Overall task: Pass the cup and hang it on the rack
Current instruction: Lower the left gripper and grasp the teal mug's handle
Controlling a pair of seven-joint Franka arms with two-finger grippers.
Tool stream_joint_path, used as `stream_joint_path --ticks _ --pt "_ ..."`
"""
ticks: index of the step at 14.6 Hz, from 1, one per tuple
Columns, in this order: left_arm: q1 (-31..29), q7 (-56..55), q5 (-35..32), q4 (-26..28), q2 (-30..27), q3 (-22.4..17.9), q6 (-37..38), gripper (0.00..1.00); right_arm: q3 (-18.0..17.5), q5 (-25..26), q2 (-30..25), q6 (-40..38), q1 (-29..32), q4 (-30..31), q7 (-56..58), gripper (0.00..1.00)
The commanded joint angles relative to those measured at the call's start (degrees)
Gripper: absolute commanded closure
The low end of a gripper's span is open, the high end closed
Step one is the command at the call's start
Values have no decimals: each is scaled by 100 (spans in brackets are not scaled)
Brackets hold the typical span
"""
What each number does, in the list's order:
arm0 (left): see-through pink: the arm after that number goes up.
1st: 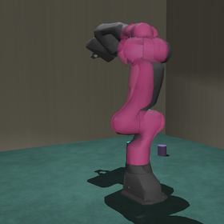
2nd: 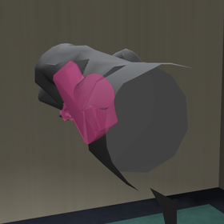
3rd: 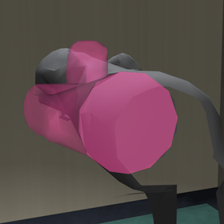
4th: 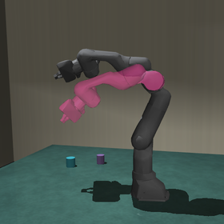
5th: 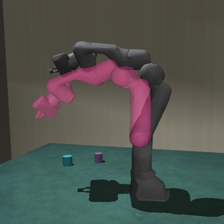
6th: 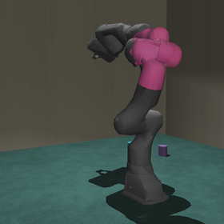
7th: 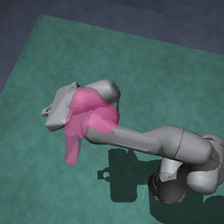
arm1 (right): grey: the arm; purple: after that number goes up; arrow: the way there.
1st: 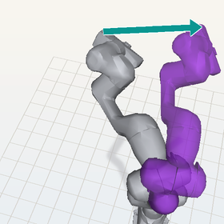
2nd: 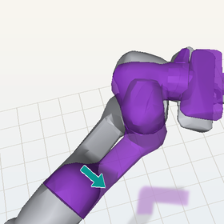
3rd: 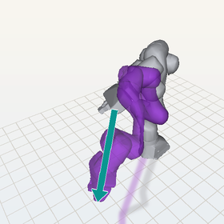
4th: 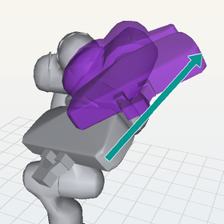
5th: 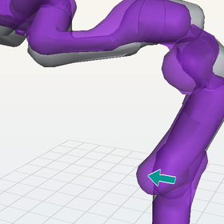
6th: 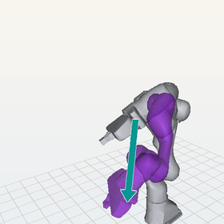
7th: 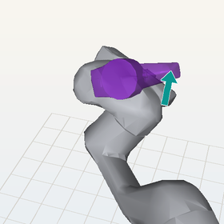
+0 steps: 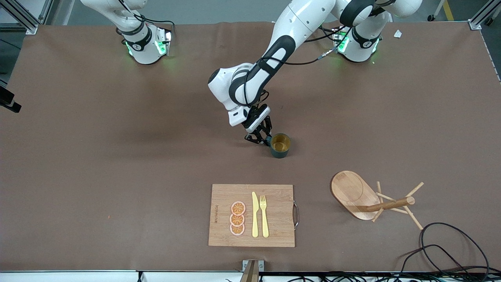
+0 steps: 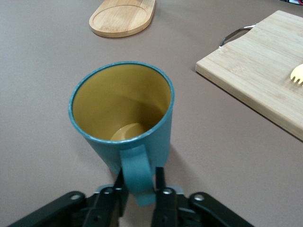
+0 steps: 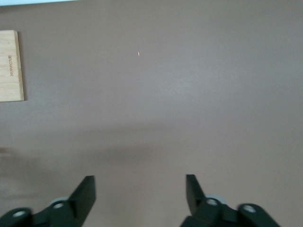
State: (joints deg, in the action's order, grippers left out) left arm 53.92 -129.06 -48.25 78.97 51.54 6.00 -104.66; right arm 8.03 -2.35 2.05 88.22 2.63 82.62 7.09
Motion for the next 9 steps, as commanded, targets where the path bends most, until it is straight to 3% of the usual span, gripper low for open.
stream_joint_path --ticks 1,4,9 --pt "-4 371 -80 -136 14 -11 -19 84 -73 -20 -38 -85 158 -44 -68 0" --pt "-161 742 -10 -206 -135 33 7 95 -73 -265 -3 -42 351 -44 -50 0" --pt "-750 1645 956 -514 -793 51 16 98 -82 -284 14 -59 326 -44 -15 0"
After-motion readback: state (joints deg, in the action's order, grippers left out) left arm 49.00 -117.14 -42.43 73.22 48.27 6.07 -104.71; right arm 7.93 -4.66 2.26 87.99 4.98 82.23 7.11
